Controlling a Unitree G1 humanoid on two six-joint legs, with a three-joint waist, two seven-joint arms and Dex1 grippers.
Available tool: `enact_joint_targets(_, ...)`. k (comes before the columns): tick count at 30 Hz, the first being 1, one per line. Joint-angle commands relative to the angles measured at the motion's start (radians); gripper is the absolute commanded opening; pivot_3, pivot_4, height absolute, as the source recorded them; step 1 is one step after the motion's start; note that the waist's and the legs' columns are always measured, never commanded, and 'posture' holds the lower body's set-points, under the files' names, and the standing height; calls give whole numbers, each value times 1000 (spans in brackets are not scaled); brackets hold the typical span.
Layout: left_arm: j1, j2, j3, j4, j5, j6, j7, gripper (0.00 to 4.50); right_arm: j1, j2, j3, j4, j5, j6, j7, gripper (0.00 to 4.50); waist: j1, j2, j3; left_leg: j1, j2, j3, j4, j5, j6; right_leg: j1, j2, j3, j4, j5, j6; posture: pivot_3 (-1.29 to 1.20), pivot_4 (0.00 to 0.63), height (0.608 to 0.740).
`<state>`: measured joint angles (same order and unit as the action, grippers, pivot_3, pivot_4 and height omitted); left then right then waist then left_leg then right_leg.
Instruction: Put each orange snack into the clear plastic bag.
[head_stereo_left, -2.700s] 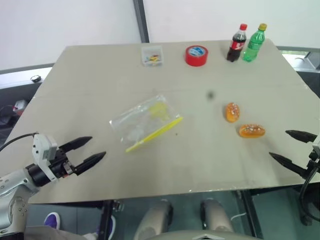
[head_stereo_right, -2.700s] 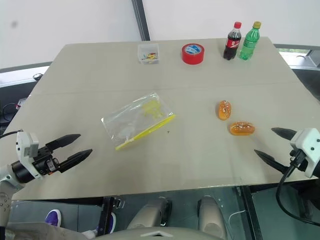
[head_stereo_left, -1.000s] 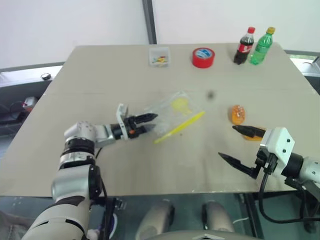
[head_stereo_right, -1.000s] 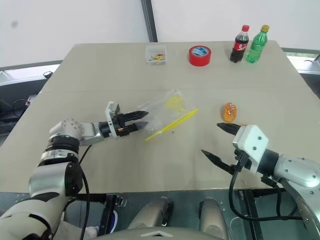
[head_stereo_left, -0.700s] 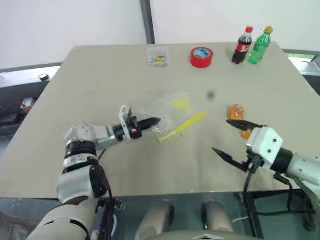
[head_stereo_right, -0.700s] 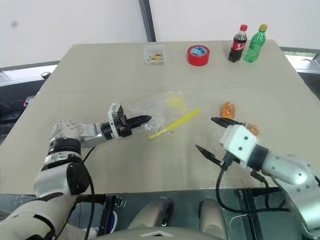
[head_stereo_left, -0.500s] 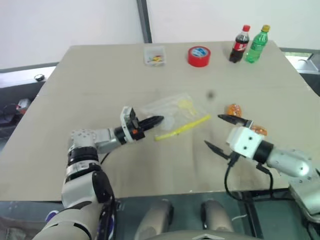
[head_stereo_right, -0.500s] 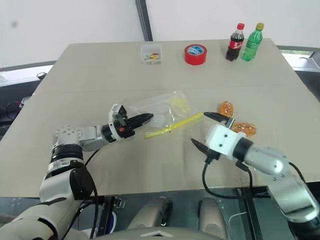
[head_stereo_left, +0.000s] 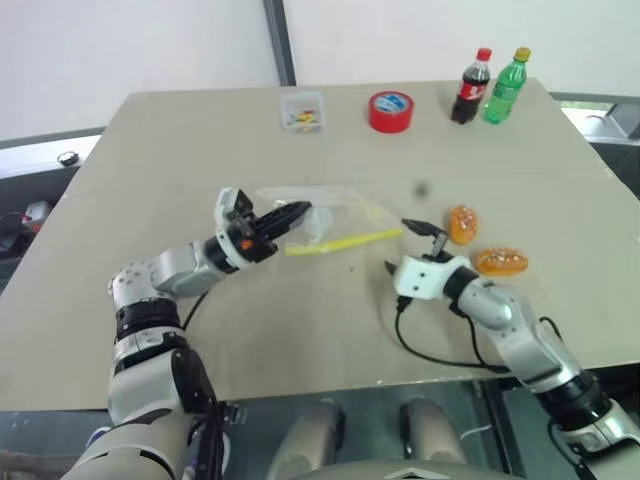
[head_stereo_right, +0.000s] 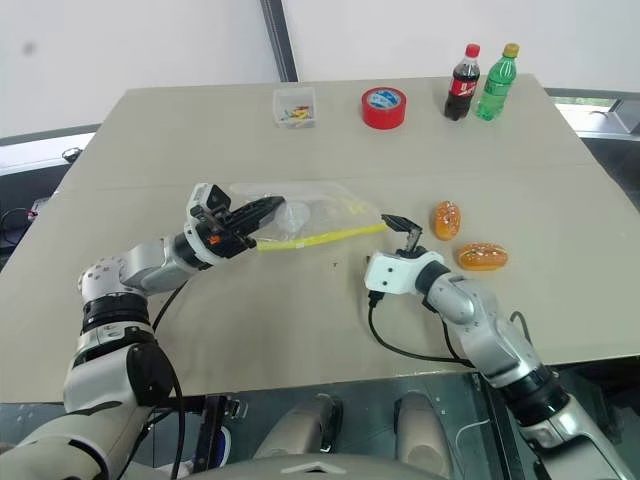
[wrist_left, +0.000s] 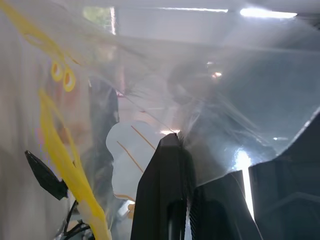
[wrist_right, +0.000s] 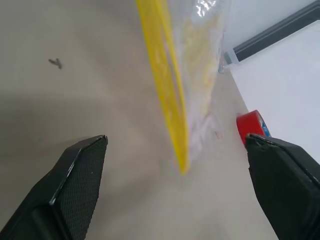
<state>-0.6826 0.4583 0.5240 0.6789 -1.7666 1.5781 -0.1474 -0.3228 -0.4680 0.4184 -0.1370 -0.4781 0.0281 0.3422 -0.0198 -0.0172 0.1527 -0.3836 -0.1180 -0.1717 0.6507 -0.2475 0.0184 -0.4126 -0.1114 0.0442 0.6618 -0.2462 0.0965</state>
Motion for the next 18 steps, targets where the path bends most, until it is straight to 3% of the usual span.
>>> enact_joint_targets(1,30,-11,-36,-99,-194,-72,114,170,-71,77,29,106,-80,-30,-95,4500,-2,0,0,0,0,0,0,0,0,0,0,0,0,0,0,0,150,740)
enact_joint_targets(7,44,-39,-12,-156,-206,-103,159,170,-179,179,15,294,-119,-37,-204,4500,1,-1,0,0,0,0,0,0,-1,0,1,1,0,0,0,0,150,740)
enact_joint_targets(8,48,-40,-8,-163,-206,-105,163,52,-189,187,4,308,-119,-37,-220,4255,1,-1,0,0,0,0,0,0,-1,0,1,1,0,0,0,0,150,740)
enact_joint_targets(10,51,-46,2,-173,-206,-111,171,0,-203,195,-15,326,-112,-40,-240,3617,0,-1,0,0,0,0,0,0,-1,0,1,1,0,0,-1,0,150,740)
enact_joint_targets(12,59,-50,10,-189,-206,-121,182,0,-210,196,-29,324,-109,-48,-255,2719,-1,0,0,0,0,0,0,0,-1,0,1,1,0,0,-1,0,150,740)
enact_joint_targets(13,61,-56,16,-197,-206,-127,188,0,-214,196,-34,326,-107,-54,-258,2054,-1,0,0,0,0,0,0,0,-1,0,1,1,0,0,-1,0,150,740)
enact_joint_targets(14,63,-60,19,-204,-206,-131,192,0,-215,197,-37,328,-107,-58,-261,1904,-2,0,0,0,0,0,0,0,-1,0,1,1,0,0,-1,0,150,740)
enact_joint_targets(15,64,-66,22,-211,-206,-135,196,0,-216,198,-38,333,-103,-64,-259,1341,-2,0,0,0,0,0,0,0,-1,0,1,1,0,0,-1,0,150,740)
enact_joint_targets(16,64,-73,25,-219,-206,-139,201,0,-217,200,-41,338,-101,-71,-265,1116,-2,0,0,0,0,0,0,0,-1,0,1,1,0,0,-1,0,150,740)
enact_joint_targets(17,65,-82,31,-232,-206,-145,206,0,-219,203,-47,338,-98,-76,-271,421,-3,0,0,0,0,0,0,0,-1,0,2,1,0,0,-1,0,150,740)
enact_joint_targets(18,67,-90,37,-245,-206,-150,212,0,-222,205,-51,337,-95,-78,-273,19,-4,0,0,0,0,1,0,0,-1,0,2,1,0,0,-1,0,150,740)
